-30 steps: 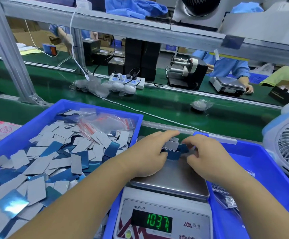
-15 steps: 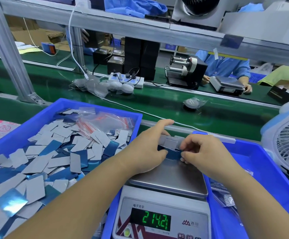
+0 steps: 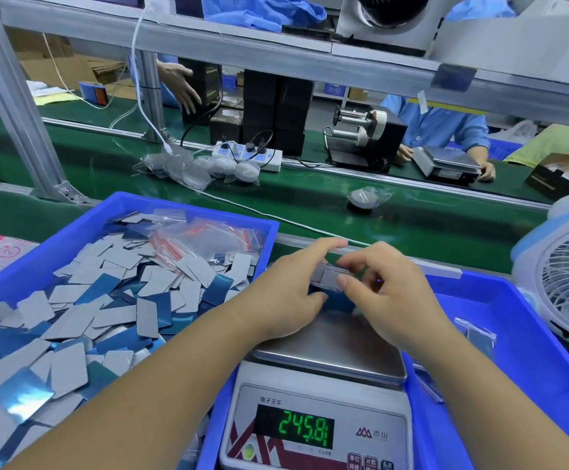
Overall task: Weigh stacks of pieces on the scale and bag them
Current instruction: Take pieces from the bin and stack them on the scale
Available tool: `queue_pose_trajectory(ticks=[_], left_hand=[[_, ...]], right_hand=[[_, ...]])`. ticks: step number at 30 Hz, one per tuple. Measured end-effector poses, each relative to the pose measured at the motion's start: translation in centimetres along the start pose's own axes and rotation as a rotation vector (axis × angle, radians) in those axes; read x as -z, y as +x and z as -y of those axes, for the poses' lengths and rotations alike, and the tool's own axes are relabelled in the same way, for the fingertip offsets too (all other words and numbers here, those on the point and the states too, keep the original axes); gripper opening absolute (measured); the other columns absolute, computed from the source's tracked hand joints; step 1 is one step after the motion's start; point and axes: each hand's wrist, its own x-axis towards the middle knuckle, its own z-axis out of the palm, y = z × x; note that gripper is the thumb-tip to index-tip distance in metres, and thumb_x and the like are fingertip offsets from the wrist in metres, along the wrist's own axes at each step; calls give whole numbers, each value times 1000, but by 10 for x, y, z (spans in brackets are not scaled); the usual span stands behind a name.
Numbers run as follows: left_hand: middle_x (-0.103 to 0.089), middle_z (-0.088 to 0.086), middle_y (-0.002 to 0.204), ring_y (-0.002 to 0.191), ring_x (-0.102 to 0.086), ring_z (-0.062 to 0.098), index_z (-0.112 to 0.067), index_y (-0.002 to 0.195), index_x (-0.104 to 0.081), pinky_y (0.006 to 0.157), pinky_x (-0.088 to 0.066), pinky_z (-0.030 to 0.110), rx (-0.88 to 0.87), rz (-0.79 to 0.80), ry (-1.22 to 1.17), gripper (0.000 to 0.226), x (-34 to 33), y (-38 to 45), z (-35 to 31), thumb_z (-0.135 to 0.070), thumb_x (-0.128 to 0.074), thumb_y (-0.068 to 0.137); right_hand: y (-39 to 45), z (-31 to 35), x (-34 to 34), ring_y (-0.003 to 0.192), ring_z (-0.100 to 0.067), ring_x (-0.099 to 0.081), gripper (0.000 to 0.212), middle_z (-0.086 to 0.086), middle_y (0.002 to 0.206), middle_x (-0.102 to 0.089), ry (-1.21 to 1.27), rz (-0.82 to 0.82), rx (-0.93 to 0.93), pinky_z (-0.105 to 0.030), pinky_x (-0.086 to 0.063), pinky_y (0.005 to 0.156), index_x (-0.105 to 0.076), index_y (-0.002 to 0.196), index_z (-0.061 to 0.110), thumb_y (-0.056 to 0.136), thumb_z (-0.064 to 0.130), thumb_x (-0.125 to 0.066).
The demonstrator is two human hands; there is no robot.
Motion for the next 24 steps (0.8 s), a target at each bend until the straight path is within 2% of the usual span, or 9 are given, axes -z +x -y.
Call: queue_pose_trajectory(ticks=[3,8,12,14,17,20,24], left_hand=[[-57,-20,105,81,-52,-12,-63,140,-23,70,-37,10,15,-5,-26,83,1,0,1,-18,-69,87],[-62,-12,106,92,-57,1,-65,139,-22,84,-45,22,47,-5,-41,83,1,1,1,-24,-72,87],[-64,-8,108,101,-54,2,-65,137,-25,83,-41,11,68,-25,-42,82,0,2,2,-25,-75,85],[-65,-6,110,105,-55,4,-65,136,-26,85,-40,11,74,-30,-59,82,-1,3,3,-25,-76,85],[-66,-3,116,111,-56,7,-64,134,-29,93,-45,23,80,-32,-63,80,-1,4,3,-25,-76,84],[-66,-3,113,109,-58,9,-64,132,-31,96,-49,35,78,-32,-41,75,-2,4,1,-26,-75,84],[-65,-4,112,107,-58,10,-62,128,-34,92,-49,33,70,-32,-34,70,-2,5,2,-26,-75,84]], right_hand=[[-1,1,-4,69,-4,-53,23,10,78,-58,40,-48,-13,-8,-38,63,-66,81,30,84,9,-73],[0,-1,-1,60,0,-53,23,15,68,-62,165,-32,-152,-10,-39,58,-69,71,30,83,12,-75],[3,-3,1,55,-5,-51,21,9,60,-63,380,-3,-293,-28,-41,61,-71,70,26,82,10,-75],[3,-4,3,55,-8,-51,21,6,60,-62,408,2,-311,-31,-41,61,-71,69,25,83,9,-74],[3,-3,4,53,-10,-48,22,5,58,-60,442,-9,-322,-27,-39,57,-71,69,23,84,7,-73],[3,-3,4,50,-7,-46,21,8,53,-57,403,-30,-312,-24,-36,55,-70,71,24,85,8,-71],[2,-1,5,46,-2,-44,22,14,51,-56,254,-49,-273,-22,-35,53,-67,73,31,87,15,-70]])
